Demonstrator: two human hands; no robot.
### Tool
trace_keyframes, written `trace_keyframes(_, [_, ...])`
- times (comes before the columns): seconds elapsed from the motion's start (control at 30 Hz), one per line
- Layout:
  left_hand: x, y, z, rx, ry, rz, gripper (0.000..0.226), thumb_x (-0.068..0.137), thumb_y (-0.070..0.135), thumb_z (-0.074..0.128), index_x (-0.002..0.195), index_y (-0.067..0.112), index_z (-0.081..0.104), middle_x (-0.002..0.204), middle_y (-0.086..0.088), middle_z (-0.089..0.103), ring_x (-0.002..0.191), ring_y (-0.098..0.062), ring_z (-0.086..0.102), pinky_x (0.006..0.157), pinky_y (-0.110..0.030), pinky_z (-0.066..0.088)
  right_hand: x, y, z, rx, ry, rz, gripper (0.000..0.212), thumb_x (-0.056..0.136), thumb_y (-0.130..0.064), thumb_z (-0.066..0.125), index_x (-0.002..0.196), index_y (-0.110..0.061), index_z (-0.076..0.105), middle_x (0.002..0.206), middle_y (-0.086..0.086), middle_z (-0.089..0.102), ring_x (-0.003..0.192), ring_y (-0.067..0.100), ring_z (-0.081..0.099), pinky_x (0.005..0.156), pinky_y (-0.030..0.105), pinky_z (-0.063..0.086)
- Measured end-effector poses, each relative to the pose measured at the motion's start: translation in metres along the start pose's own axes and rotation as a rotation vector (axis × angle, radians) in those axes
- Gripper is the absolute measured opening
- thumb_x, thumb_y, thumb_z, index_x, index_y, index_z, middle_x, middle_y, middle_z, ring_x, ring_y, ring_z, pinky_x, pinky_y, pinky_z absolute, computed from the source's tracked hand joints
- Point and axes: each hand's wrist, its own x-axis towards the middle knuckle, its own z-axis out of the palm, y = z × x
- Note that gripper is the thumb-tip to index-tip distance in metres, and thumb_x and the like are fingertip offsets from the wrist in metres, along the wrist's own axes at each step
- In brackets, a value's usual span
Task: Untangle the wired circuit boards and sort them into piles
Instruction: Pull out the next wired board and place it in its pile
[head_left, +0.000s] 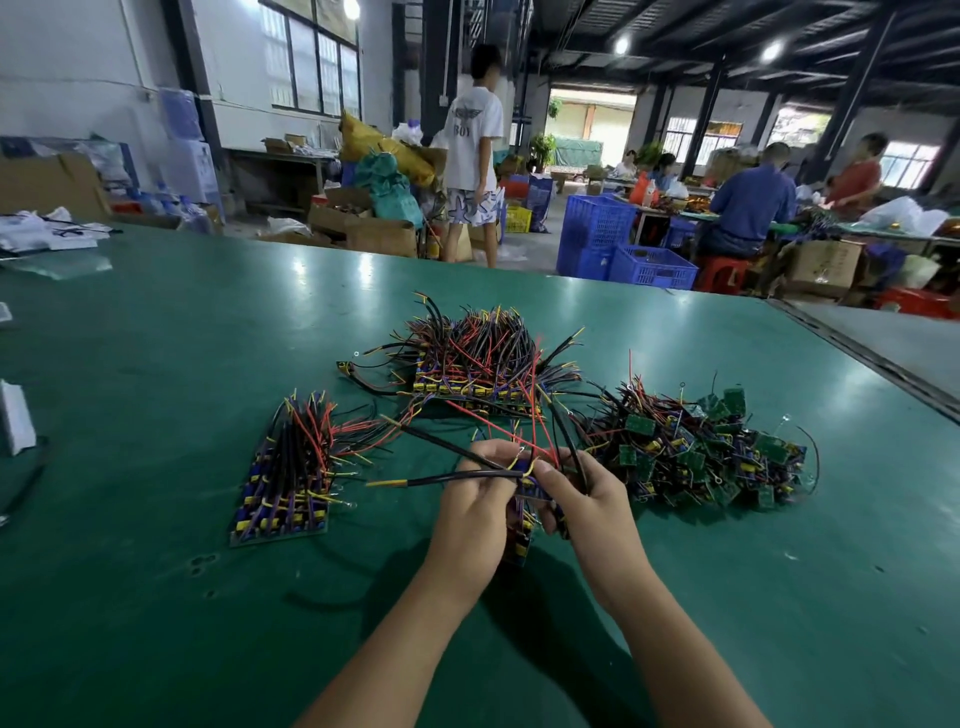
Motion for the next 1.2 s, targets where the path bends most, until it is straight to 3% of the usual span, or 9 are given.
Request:
trace_keyframes(0.13, [0.002, -0.004, -0.001, -0.001, 0.098, -0.014, 0.018, 0.094, -0.005, 0.05, 0.088, 0.011, 0.055, 0.084, -0.008, 0.068, 0.081, -0.027, 0.066, 0.077, -0.041, 0.052, 0.002, 0.003, 0.0, -0.018, 0.04, -0.019, 0.015, 0.092, -0.015, 0.065, 0.09, -0.001, 0.061, 0.054, -0.005, 0.055, 0.049, 0.014, 0.046, 0.047, 0.018, 0.039])
trace_keyframes(0.23, [0.003, -0.008, -0.001, 0.034, 0.101, 0.017, 0.016, 0.091, -0.008, 0.054, 0.087, 0.007, 0.057, 0.101, -0.011, 0.068, 0.097, -0.024, 0.065, 0.088, -0.035, 0.05, 0.004, 0.006, -0.001, -0.023, 0.074, -0.006, 0.013, 0.091, -0.017, 0.066, 0.087, -0.005, 0.063, 0.054, -0.002, 0.057, 0.048, 0.015, 0.047, 0.048, 0.02, 0.04])
trace_keyframes(0.37, [0.004, -0.012, -0.002, 0.106, 0.089, 0.063, 0.005, 0.086, 0.008, 0.062, 0.09, 0.004, 0.061, 0.101, -0.007, 0.067, 0.094, -0.015, 0.065, 0.085, -0.026, 0.05, 0.005, 0.01, -0.002, -0.018, 0.1, 0.009, 0.013, 0.091, -0.02, 0.068, 0.083, -0.01, 0.063, 0.056, -0.001, 0.058, 0.049, 0.014, 0.049, 0.05, 0.023, 0.043])
trace_keyframes(0.5, [0.005, -0.016, -0.004, 0.209, 0.111, 0.135, 0.01, 0.088, 0.004, 0.066, 0.084, 0.001, 0.057, 0.09, -0.005, 0.065, 0.081, -0.008, 0.065, 0.075, -0.022, 0.05, 0.004, 0.015, 0.002, -0.085, 0.113, 0.016, 0.016, 0.089, -0.02, 0.068, 0.078, -0.011, 0.061, 0.053, -0.003, 0.057, 0.046, 0.01, 0.049, 0.048, 0.018, 0.04])
trace_keyframes(0.6, [0.005, -0.017, -0.007, 0.344, 0.103, 0.253, 0.015, 0.08, -0.004, 0.072, 0.081, 0.001, 0.058, 0.094, -0.005, 0.062, 0.09, -0.006, 0.061, 0.083, -0.021, 0.049, 0.003, 0.017, 0.007, -0.114, 0.133, 0.051, 0.017, 0.091, -0.019, 0.066, 0.076, -0.014, 0.059, 0.06, -0.005, 0.06, 0.054, 0.009, 0.052, 0.054, 0.024, 0.043])
trace_keyframes(0.73, [0.002, -0.016, -0.006, 0.544, 0.02, 0.431, 0.021, 0.078, -0.005, 0.065, 0.082, 0.015, 0.071, 0.107, 0.003, 0.059, 0.101, -0.011, 0.058, 0.09, -0.025, 0.047, 0.004, 0.015, 0.007, 0.085, 0.168, 0.155, 0.013, 0.093, -0.015, 0.064, 0.082, -0.007, 0.062, 0.072, 0.008, 0.062, 0.066, 0.02, 0.054, 0.064, 0.035, 0.045])
trace_keyframes(0.83, [0.001, -0.017, -0.01, 0.713, -0.074, 0.554, 0.028, 0.082, 0.009, 0.058, 0.087, 0.028, 0.077, 0.124, 0.005, 0.054, 0.113, -0.015, 0.05, 0.095, -0.027, 0.041, 0.005, 0.009, 0.004, 0.299, 0.194, 0.22, 0.012, 0.092, -0.012, 0.064, 0.083, -0.005, 0.061, 0.071, 0.012, 0.06, 0.061, 0.018, 0.057, 0.057, 0.029, 0.05])
trace_keyframes(1.07, [0.002, -0.022, 0.001, 0.402, 0.028, 0.466, 0.007, 0.081, 0.016, 0.071, 0.081, 0.023, 0.072, 0.118, 0.003, 0.05, 0.104, -0.02, 0.055, 0.09, -0.043, 0.049, 0.002, -0.002, 0.004, 0.459, 0.073, 0.21, 0.005, 0.096, -0.014, 0.058, 0.093, -0.01, 0.06, 0.069, -0.002, 0.066, 0.062, 0.009, 0.062, 0.054, 0.022, 0.05])
trace_keyframes(1.2, [-0.002, -0.014, -0.002, 0.424, 0.076, 0.496, 0.013, 0.08, 0.036, 0.07, 0.08, 0.027, 0.06, 0.111, 0.009, 0.053, 0.111, -0.01, 0.055, 0.09, -0.026, 0.045, 0.001, -0.004, 0.004, 0.577, -0.014, 0.207, 0.008, 0.09, -0.013, 0.061, 0.097, -0.009, 0.06, 0.076, 0.004, 0.068, 0.066, 0.013, 0.065, 0.057, 0.024, 0.054])
